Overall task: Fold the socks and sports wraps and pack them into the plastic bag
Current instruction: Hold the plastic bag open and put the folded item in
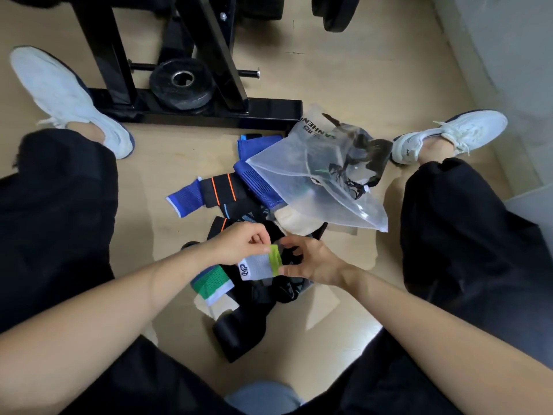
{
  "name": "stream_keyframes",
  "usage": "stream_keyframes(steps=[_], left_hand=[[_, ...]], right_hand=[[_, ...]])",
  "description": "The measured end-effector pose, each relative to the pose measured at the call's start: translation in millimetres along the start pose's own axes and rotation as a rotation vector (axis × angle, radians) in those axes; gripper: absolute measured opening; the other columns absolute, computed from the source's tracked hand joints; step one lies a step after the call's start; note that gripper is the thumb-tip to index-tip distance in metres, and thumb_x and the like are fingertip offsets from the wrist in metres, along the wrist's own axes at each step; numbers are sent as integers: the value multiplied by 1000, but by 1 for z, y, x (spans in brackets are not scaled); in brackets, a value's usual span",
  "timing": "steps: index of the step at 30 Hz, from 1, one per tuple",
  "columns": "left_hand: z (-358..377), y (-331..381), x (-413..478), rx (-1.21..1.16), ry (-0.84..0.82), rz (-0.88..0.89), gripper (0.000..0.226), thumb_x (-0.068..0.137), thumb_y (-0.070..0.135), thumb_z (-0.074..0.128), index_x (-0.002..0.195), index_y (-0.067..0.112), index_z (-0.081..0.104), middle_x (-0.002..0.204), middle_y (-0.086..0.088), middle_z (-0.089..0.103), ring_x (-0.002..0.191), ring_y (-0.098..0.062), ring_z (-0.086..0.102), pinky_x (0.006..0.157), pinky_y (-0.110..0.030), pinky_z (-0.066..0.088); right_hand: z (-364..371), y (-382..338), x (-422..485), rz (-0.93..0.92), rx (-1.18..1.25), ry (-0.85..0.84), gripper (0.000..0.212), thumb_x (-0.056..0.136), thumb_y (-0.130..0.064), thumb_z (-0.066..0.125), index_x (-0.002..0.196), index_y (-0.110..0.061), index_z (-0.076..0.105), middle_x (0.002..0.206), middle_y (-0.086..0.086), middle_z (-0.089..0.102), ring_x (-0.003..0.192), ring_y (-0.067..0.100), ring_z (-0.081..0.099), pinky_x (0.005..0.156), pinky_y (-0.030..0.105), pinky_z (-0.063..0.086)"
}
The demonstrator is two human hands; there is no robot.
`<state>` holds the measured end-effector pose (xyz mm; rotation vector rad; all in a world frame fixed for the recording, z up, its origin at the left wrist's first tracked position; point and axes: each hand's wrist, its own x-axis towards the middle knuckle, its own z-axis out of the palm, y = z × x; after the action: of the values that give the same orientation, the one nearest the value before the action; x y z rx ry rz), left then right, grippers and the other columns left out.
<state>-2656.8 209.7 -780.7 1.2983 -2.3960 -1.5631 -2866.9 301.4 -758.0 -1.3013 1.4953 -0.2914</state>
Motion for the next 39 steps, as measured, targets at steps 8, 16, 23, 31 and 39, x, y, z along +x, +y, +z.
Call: stream_keyframes(steps=[8,16,23,31,39], left_hand=[[-25,37,-28,-486,175,-88,4,96,16,67,99,14,65,86,-1,68,73,-2,60,68,-18,48],[-15,60,-46,-732,195,-149,34,86,2,77,115,14,63,105,-2,77,92,-12,74,71,-27,59],[-12,67,-38,-746,297,-143,32,87,-8,69,110,14,64,107,-7,73,90,-16,74,67,-33,62],[-27,66,-36,-681,242,-71,36,88,-8,66,118,12,65,106,-7,73,93,-17,73,68,-28,58],[-38,66,-40,-945,23,-27,40,86,4,52,123,12,65,125,-17,66,109,-31,68,88,-45,58]], right_hand=[[-1,-24,-6,-43,569,91,16,86,-7,74,98,-1,64,82,8,65,70,14,63,62,23,54],[-10,-37,-14,41,949,283,13,89,0,68,92,-4,57,89,19,70,71,23,71,61,26,59],[-25,-40,-17,-14,688,235,16,90,-12,71,102,-8,61,99,16,71,83,20,67,69,30,57],[-40,-47,-19,-169,760,185,35,92,9,59,121,-10,63,97,15,65,69,20,65,54,25,56],[-49,-50,-22,-105,1033,157,28,89,18,46,100,1,66,95,15,68,81,23,69,72,25,61]])
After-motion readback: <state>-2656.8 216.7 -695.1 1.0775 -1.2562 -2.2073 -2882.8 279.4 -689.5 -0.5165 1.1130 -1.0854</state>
